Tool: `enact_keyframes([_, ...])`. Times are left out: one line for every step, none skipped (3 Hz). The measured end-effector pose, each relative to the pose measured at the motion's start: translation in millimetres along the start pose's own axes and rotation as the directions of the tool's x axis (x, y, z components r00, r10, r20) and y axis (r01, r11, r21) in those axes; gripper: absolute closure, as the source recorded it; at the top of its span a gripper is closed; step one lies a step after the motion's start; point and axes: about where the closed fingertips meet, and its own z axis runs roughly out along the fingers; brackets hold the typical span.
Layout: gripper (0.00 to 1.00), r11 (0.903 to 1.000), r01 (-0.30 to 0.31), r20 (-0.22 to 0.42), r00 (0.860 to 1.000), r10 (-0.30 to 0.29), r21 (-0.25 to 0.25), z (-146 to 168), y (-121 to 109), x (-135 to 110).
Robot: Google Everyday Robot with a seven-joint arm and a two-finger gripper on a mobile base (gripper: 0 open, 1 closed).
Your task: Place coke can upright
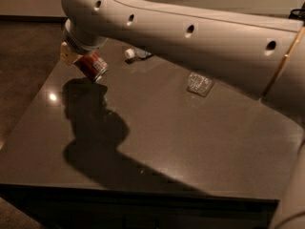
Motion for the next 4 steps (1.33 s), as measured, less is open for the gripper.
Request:
enact_keyframes([1.0, 0.9974, -0.07, 0.072, 0.995, 0.071, -0.013, -4.0, -3.3, 4.5])
enact_keyframes([1.0, 0.9825, -0.178, 0.17, 0.968, 0.185, -0.055, -10.5, -10.0, 17.8])
enact_keyframes([1.0, 0.9622, -0.264, 0.317, 0.909, 0.271, -0.068, -28.5, -20.6, 20.1])
enact_keyframes([1.0, 0.9451, -0.316, 0.419, 0.849, 0.321, -0.083, -40.2, -28.6, 25.0])
